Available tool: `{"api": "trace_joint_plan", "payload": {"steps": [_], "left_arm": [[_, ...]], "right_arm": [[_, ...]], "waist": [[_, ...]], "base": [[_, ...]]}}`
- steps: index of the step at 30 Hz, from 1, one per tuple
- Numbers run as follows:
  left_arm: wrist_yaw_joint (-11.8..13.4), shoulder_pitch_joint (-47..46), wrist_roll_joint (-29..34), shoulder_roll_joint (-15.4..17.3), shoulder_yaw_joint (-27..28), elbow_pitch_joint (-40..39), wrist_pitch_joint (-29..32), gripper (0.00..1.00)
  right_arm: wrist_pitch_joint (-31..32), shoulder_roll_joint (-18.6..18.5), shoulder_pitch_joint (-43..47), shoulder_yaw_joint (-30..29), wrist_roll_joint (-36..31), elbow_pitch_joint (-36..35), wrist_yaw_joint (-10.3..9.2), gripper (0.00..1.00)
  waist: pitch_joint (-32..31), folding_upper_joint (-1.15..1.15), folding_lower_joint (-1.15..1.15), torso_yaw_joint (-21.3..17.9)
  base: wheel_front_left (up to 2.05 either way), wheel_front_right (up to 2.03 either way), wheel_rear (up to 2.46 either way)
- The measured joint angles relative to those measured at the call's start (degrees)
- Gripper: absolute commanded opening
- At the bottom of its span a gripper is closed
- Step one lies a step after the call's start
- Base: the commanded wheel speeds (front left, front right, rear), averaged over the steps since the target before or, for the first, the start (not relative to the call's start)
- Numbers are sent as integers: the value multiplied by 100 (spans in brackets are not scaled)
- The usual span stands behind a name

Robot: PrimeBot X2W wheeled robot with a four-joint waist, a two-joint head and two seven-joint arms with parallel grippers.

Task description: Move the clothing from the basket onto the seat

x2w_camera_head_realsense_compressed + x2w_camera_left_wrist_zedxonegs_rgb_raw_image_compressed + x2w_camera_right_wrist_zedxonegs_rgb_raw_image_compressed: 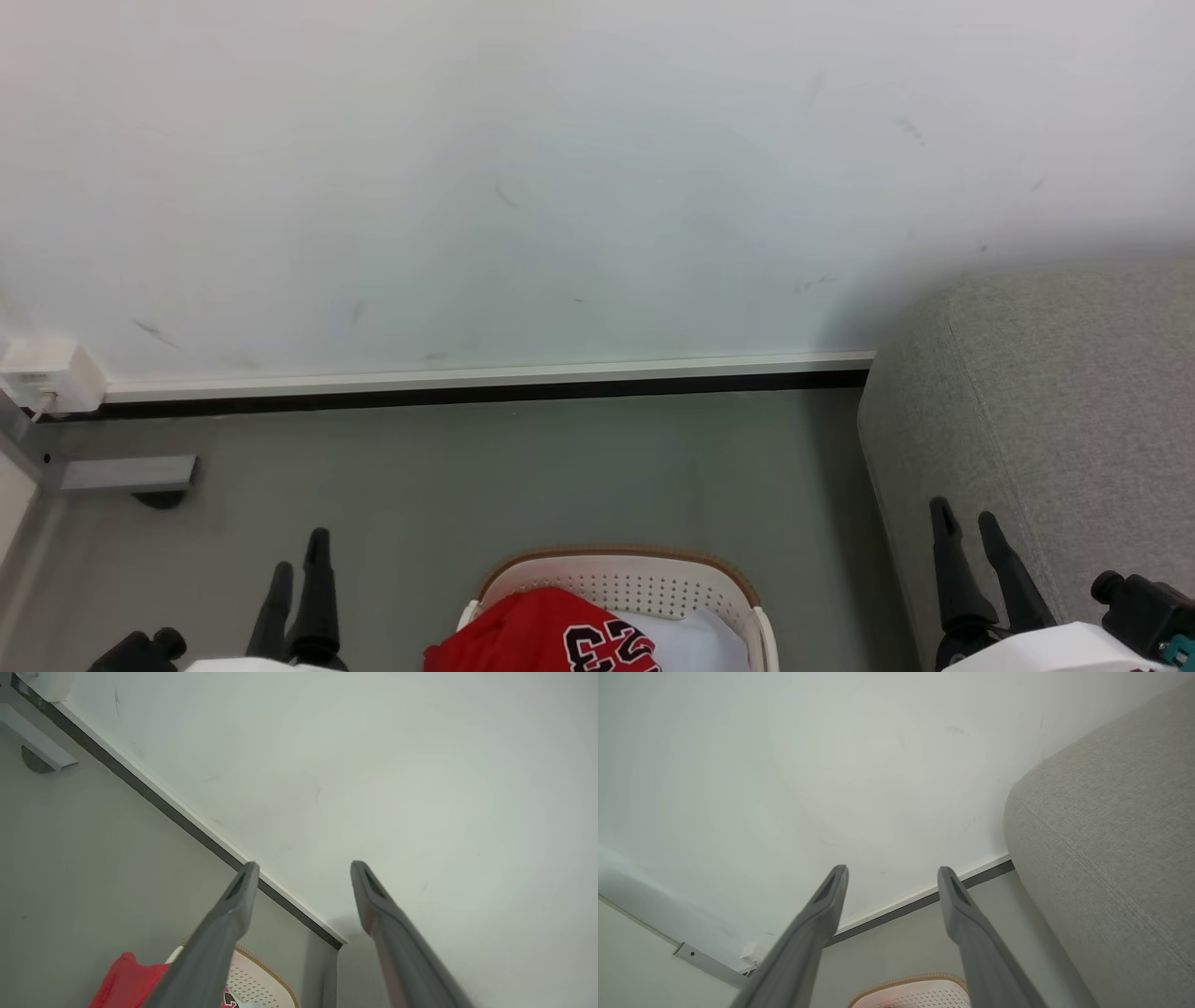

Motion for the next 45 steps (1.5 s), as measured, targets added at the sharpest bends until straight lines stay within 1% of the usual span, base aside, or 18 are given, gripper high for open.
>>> {"api": "trace_joint_plan", "payload": {"steps": [15, 24, 29, 34, 42, 45], "left_arm": [[57, 105, 1489, 23, -168, -162, -255, 100], [111, 152, 2319, 34, -218, -137, -390, 100], [136, 193, 2642, 46, -267, -65, -450, 100], [222, 209, 3016, 111, -367, 32, -512, 100], [347, 208, 3427, 208, -478, 69, -638, 100], [355, 208, 3523, 222, -498, 82, -658, 100]], "right_arm": [[-245, -15, -10, 86, -1047, 283, 0, 100], [-381, -22, -11, 152, -1483, 612, 0, 100], [-446, -27, -18, 187, -1730, 676, 0, 100], [-515, -32, -35, 220, -1956, 736, 0, 100], [-624, -38, -53, 301, -2247, 861, 0, 100], [-656, -42, -53, 323, -2358, 898, 0, 100]], "waist": [[-6, 0, 0, 8], [-16, 0, 0, 20], [-15, 0, 0, 22], [-12, 0, 0, 16], [-13, 0, 0, 2], [-11, 0, 0, 1]], "base": [[0, 0, 0], [0, 0, 0], [0, 0, 0], [0, 0, 0], [0, 0, 0], [0, 0, 0]]}}
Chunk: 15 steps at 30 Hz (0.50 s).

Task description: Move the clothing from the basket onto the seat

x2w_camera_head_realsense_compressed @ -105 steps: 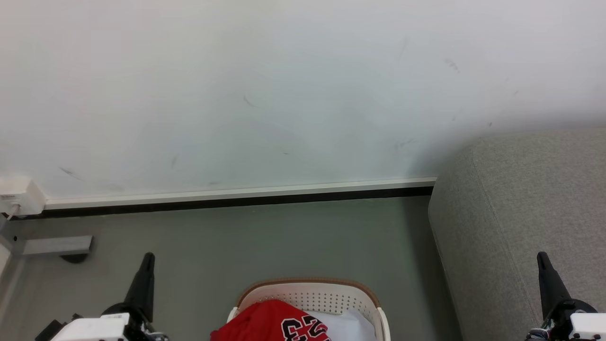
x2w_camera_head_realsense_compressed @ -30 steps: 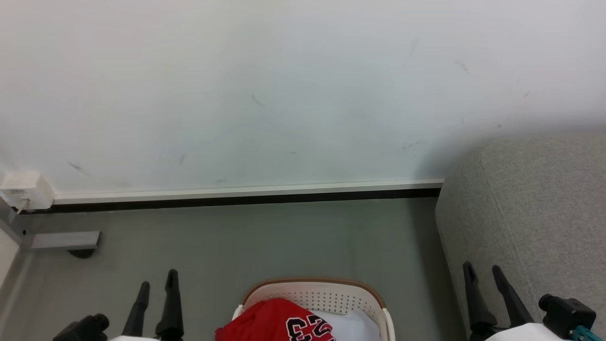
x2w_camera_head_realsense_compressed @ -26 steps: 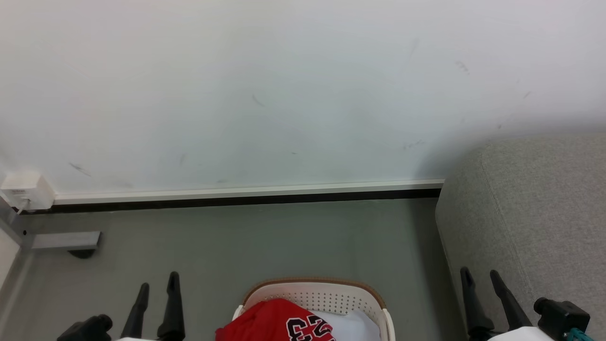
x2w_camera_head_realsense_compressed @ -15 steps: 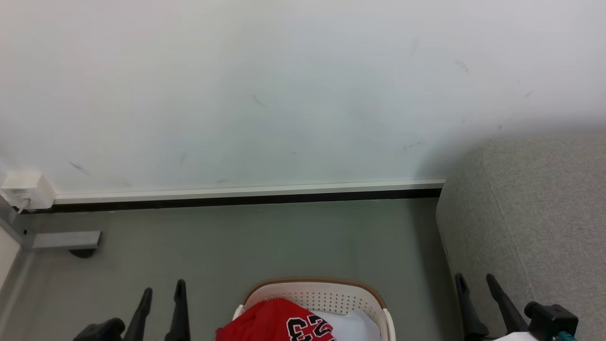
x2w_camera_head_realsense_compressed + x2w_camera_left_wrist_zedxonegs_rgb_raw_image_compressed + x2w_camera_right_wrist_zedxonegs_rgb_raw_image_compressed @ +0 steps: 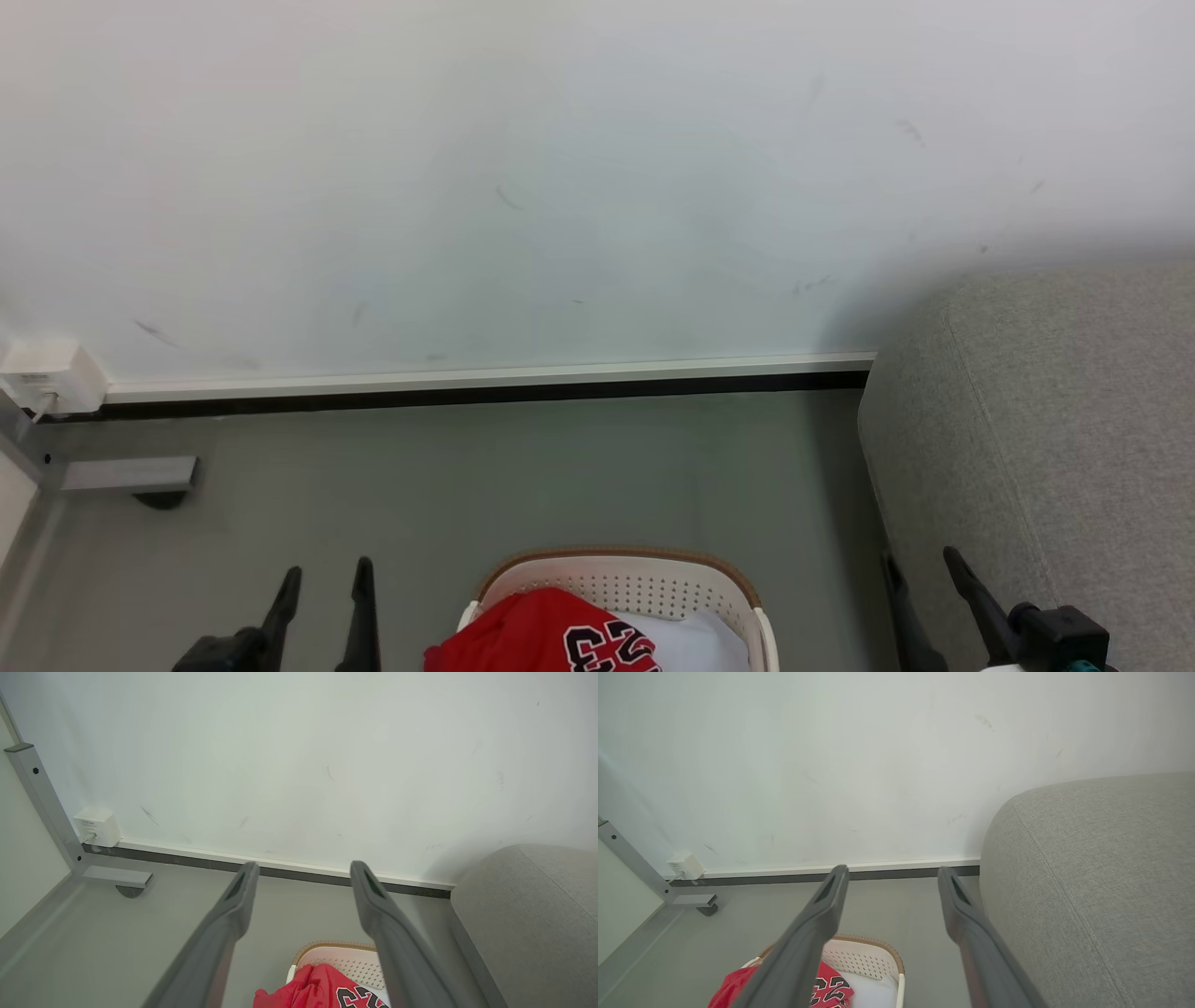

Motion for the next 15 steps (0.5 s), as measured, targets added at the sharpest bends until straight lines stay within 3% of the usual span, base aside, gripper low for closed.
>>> {"api": "trace_joint_plan", "payload": {"steps": [15], "left_arm": [[75, 56, 603, 30, 25, 186, -155, 100]], "right_arm": [[-176, -13, -4, 24, -325, 186, 0, 100]], "waist": [[-3, 0, 0, 11]], "base": [[0, 0, 0]]}}
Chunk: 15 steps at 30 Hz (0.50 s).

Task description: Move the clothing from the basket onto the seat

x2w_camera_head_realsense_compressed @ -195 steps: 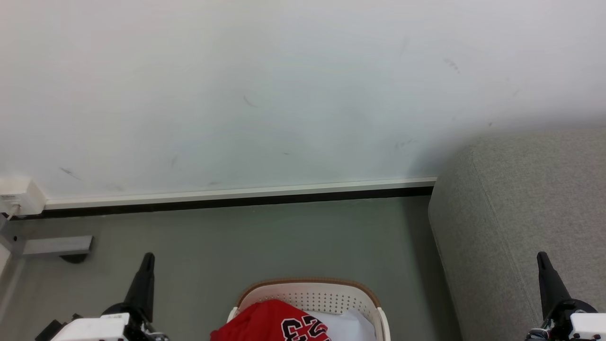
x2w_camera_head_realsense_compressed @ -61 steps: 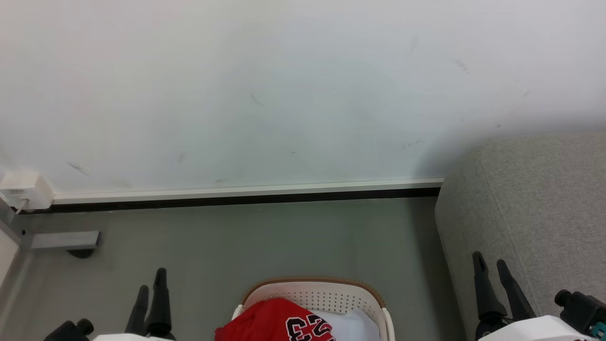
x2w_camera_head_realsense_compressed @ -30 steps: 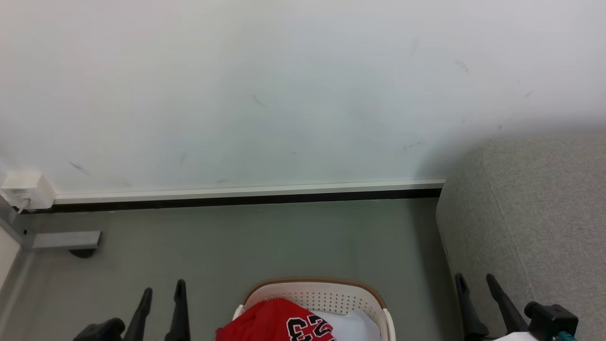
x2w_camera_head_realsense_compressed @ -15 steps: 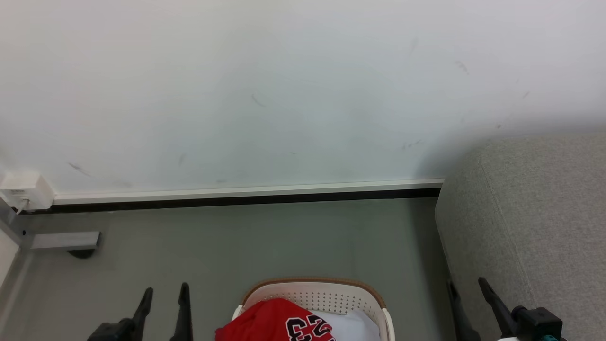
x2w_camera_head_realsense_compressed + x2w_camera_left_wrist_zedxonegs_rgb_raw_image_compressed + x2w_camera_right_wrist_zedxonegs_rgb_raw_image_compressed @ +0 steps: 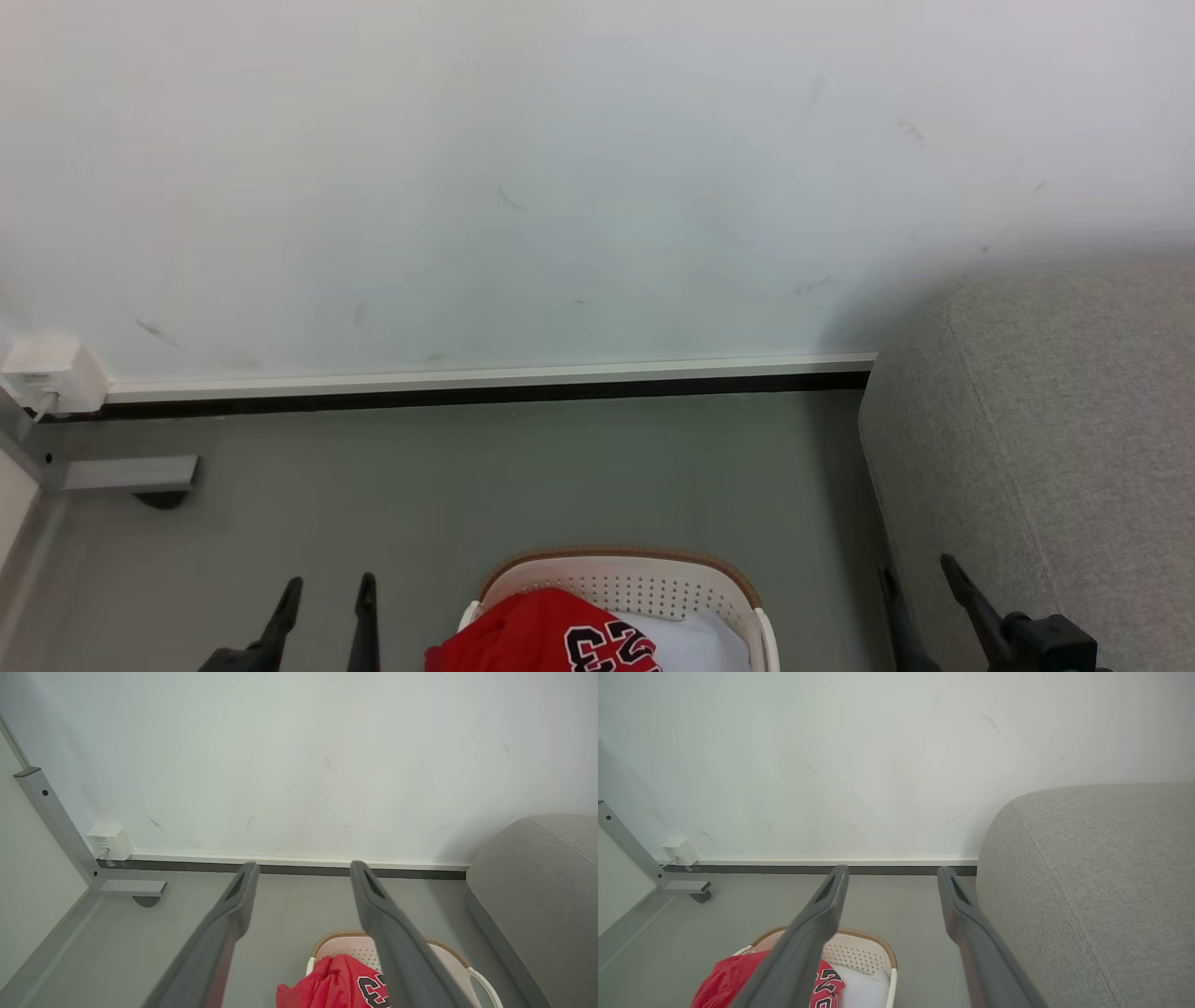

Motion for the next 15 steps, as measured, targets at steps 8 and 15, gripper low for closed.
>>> {"api": "trace_joint_plan", "payload": {"steps": [8, 15], "left_arm": [[-2, 41, 316, -1, 25, 25, -99, 100], [-14, 53, 534, -22, 56, 31, -182, 100]], "right_arm": [[-73, -7, 0, -5, -308, 64, 0, 100], [-152, -12, -11, 29, -509, 103, 0, 100]], "waist": [[-2, 0, 0, -11], [3, 0, 0, -47]], "base": [[0, 0, 0], [0, 0, 0]]}}
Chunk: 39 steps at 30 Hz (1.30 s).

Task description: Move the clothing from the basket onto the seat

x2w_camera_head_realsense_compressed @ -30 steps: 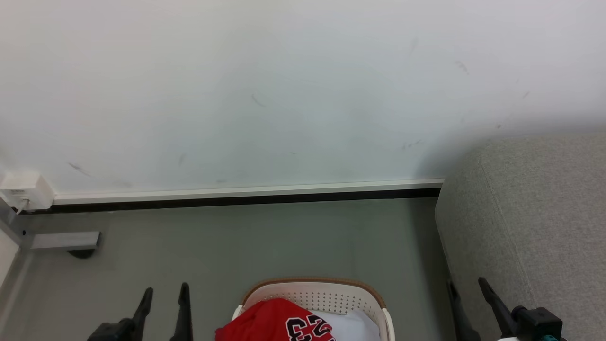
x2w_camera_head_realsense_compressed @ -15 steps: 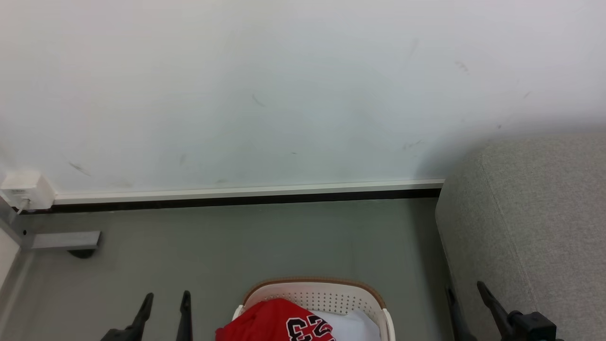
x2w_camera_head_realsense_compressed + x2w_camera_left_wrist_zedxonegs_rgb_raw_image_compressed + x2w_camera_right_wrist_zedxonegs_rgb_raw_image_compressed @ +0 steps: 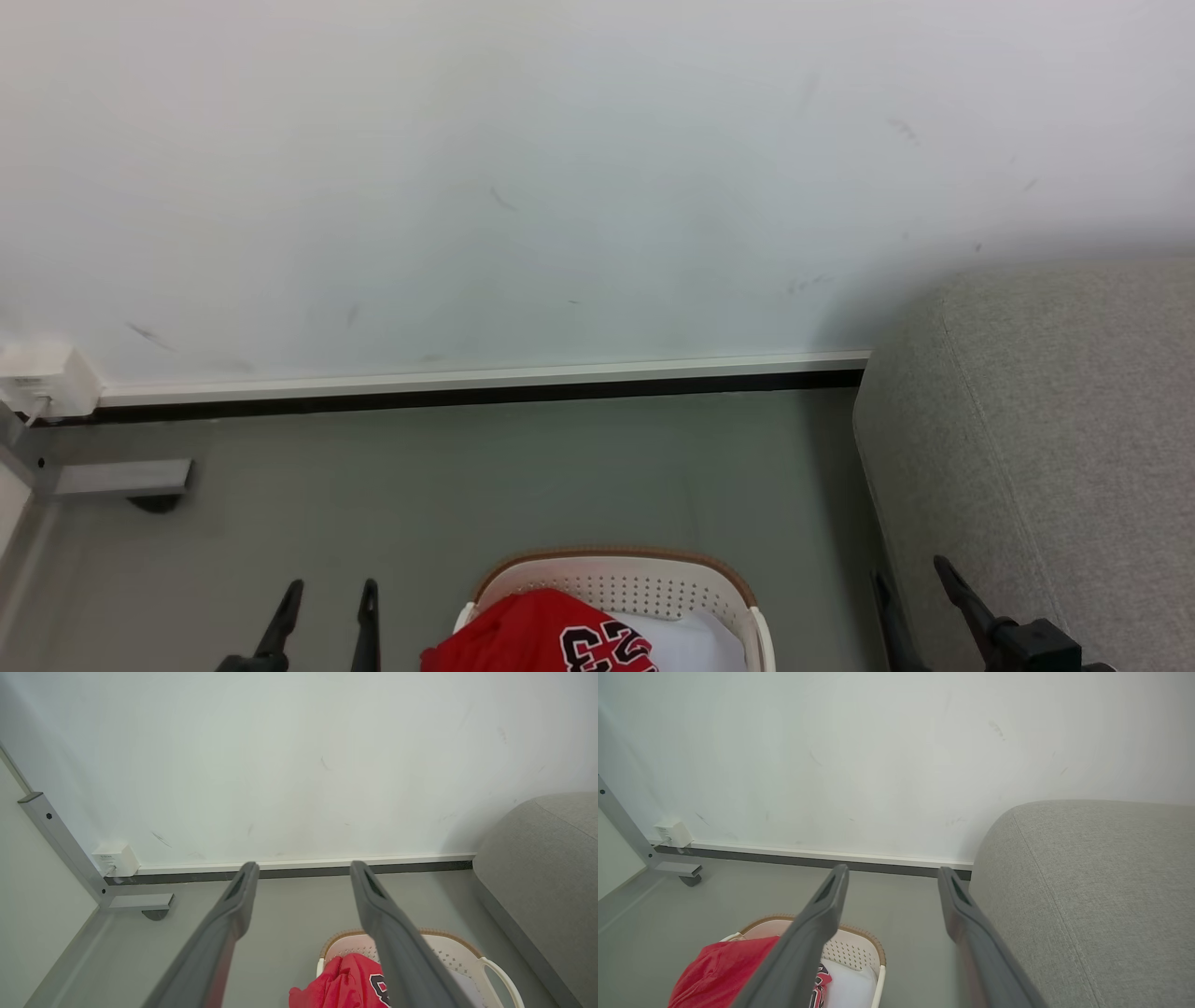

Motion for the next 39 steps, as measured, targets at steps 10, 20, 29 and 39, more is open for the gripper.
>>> {"api": "trace_joint_plan", "payload": {"steps": [10, 20, 29, 39], "left_arm": [[-89, 1, -3, -49, 78, 56, 0, 100], [-141, -2, -2, -82, 157, 80, 0, 100], [-179, -3, -2, -108, 166, 85, 0, 100], [-302, -302, 109, -123, 1, 331, 0, 100]], "right_arm": [[0, -3, -9, 5, 88, 20, 0, 100], [0, -3, -34, 36, 178, 31, 0, 100], [0, -3, -63, 49, 192, 16, 0, 100], [-11, -7, -238, 71, 164, -147, 0, 100]], "waist": [[28, 0, 0, -41], [33, 0, 0, -64], [87, 0, 0, -143], [381, 0, 0, -310]], "base": [[0, 0, 0], [0, 0, 0], [0, 0, 0], [0, 0, 0]]}}
